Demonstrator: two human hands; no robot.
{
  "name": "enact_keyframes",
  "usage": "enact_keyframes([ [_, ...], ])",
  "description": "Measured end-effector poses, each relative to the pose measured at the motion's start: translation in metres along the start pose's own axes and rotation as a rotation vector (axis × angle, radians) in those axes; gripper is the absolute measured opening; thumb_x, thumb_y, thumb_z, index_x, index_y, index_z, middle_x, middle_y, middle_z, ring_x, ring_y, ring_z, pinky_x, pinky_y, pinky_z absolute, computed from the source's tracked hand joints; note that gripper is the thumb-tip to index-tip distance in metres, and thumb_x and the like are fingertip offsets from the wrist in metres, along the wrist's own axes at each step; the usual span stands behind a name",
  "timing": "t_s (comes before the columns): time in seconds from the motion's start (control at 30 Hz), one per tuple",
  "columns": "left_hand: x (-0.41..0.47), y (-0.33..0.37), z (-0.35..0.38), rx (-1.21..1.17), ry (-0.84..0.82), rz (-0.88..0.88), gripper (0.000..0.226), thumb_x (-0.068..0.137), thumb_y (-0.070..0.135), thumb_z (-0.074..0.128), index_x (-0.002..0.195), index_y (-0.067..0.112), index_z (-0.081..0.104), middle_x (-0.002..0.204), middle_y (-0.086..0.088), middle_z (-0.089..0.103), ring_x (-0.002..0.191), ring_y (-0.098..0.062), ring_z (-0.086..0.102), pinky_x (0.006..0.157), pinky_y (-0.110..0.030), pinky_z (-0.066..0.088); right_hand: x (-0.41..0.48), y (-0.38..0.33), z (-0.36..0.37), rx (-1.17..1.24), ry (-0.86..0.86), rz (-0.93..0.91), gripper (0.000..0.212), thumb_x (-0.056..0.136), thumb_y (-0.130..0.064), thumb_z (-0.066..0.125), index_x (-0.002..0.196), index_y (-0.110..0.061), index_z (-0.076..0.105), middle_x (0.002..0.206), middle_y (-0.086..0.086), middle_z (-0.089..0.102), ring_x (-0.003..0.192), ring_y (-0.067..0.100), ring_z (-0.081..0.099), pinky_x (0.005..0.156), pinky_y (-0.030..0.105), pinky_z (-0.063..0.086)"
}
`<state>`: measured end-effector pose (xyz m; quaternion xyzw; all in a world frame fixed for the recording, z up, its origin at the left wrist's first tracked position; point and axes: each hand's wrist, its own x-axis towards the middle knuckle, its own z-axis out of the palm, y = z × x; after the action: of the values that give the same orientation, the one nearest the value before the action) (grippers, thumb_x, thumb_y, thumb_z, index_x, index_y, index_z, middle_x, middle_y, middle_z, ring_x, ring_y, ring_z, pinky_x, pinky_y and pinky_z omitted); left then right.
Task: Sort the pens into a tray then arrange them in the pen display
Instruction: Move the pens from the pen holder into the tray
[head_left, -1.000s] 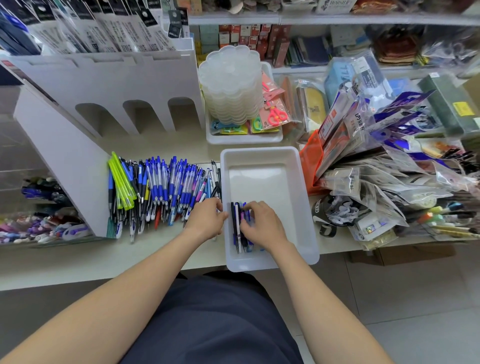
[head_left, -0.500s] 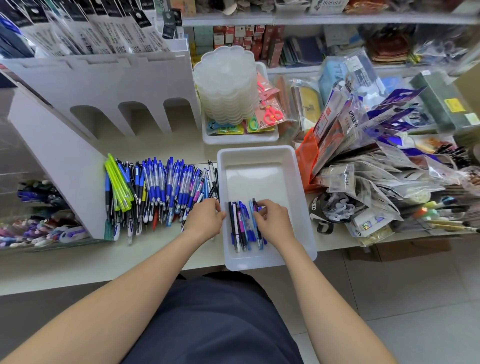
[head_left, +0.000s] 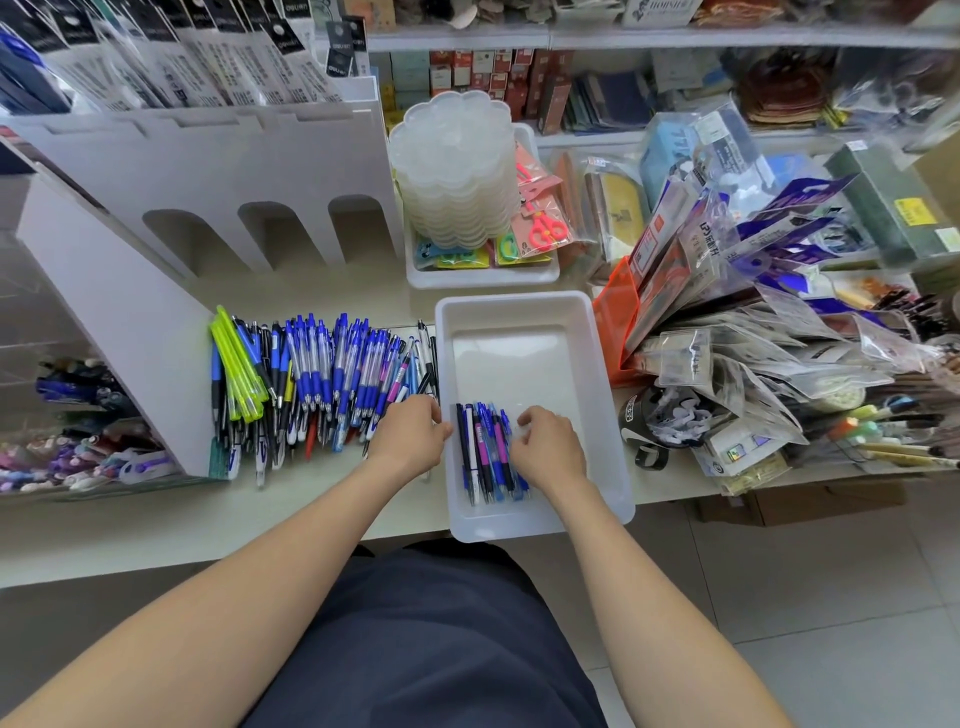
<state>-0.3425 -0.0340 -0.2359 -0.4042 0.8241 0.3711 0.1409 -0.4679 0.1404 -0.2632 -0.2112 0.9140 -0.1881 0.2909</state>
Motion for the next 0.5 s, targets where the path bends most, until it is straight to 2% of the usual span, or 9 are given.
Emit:
enact_keyframes([
  [0.1, 0.0, 0.001, 0.0, -0.002, 0.0, 0.001, 0.012, 0.104, 0.031, 0.067, 0.104, 0.02, 0.061, 0.086, -0.004, 0.073, 0.074, -0.021, 0.075, 0.072, -0.047, 0.065, 0.002, -0.01, 0.002, -0.043, -0.027, -0.225, 0.059, 0.099, -0.006, 0.051, 0.156, -0.022, 0.047, 0.148, 0.007, 0.045, 0.13, 0.026, 0.048, 0.107, 0.042, 0.049],
  [0.17, 0.0, 0.0, 0.0, -0.005, 0.009, 0.0, 0.013, 0.103, 0.032, 0.067, 0.104, 0.02, 0.061, 0.088, -0.004, 0.073, 0.077, -0.021, 0.075, 0.073, -0.048, 0.065, 0.006, -0.015, 0.004, -0.126, -0.102, -0.364, 0.063, 0.104, -0.007, 0.048, 0.162, -0.029, 0.036, 0.157, 0.005, 0.035, 0.135, 0.026, 0.039, 0.111, 0.043, 0.046],
  [0.23, 0.0, 0.0, 0.0, -0.002, 0.012, 0.0, 0.013, 0.103, 0.032, 0.067, 0.105, 0.02, 0.061, 0.088, -0.003, 0.073, 0.078, -0.022, 0.074, 0.073, -0.048, 0.065, 0.009, -0.015, 0.006, -0.184, -0.148, -0.426, 0.057, 0.107, -0.011, 0.047, 0.161, -0.028, 0.04, 0.153, 0.004, 0.04, 0.133, 0.026, 0.039, 0.111, 0.045, 0.046],
  [0.33, 0.0, -0.001, 0.0, -0.009, 0.01, -0.001, 0.012, 0.102, 0.032, 0.068, 0.102, 0.023, 0.061, 0.085, -0.002, 0.073, 0.075, -0.02, 0.075, 0.072, -0.049, 0.065, 0.01, -0.01, 0.002, -0.119, -0.138, -0.397, 0.05, 0.105, -0.014, 0.053, 0.153, -0.027, 0.053, 0.138, 0.001, 0.054, 0.127, 0.023, 0.048, 0.11, 0.043, 0.049],
  [0.43, -0.001, -0.001, -0.001, -0.009, 0.008, -0.009, 0.012, 0.102, 0.034, 0.069, 0.103, 0.024, 0.061, 0.086, -0.001, 0.073, 0.076, -0.02, 0.075, 0.072, -0.049, 0.065, 0.009, -0.003, -0.001, -0.094, -0.154, -0.4, 0.05, 0.099, -0.014, 0.058, 0.147, -0.027, 0.059, 0.137, 0.0, 0.056, 0.126, 0.024, 0.053, 0.112, 0.042, 0.048],
  [0.5, -0.001, -0.001, -0.001, -0.005, 0.004, -0.006, 0.013, 0.102, 0.034, 0.068, 0.105, 0.024, 0.062, 0.087, -0.001, 0.073, 0.078, -0.02, 0.075, 0.073, -0.049, 0.065, 0.006, -0.003, -0.003, -0.041, -0.17, -0.388, 0.051, 0.1, -0.015, 0.056, 0.15, -0.028, 0.054, 0.138, 0.0, 0.053, 0.125, 0.022, 0.055, 0.111, 0.041, 0.049],
])
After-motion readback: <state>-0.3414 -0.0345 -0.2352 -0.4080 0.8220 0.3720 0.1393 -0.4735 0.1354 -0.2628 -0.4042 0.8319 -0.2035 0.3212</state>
